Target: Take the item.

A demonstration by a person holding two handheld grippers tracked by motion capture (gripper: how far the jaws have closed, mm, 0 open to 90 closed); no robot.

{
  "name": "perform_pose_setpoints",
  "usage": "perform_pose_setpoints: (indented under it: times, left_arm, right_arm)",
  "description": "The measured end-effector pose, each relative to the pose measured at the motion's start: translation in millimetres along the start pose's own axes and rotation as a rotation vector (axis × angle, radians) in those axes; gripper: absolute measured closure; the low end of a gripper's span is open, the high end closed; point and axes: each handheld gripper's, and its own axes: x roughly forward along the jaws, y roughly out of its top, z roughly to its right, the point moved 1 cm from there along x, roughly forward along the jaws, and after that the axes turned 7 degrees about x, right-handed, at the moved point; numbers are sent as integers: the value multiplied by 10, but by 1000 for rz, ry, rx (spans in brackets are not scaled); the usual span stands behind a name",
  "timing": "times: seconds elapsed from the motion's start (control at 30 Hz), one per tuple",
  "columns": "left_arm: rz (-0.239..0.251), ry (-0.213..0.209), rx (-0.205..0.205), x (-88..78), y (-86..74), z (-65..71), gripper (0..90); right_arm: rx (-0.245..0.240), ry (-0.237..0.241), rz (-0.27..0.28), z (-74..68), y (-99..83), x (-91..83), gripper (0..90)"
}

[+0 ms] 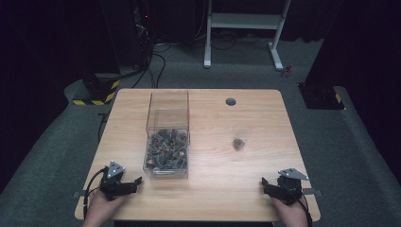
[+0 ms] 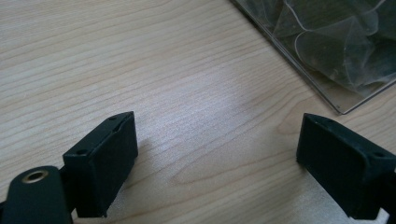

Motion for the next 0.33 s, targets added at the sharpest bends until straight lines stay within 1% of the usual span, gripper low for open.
perform_pose_setpoints:
  times: [0.1,0.3,0.33]
  left_arm:
    - [2,0,0,1,0,0,128]
    - [5,1,-4,3,0,2,128]
    - [5,1,-4,3,0,3,128]
  right_arm:
    - [20,-15,0,3,15,14,164]
    - [20,-18,1,3,18,18,163]
    - [19,-16,0,3,18,18,150]
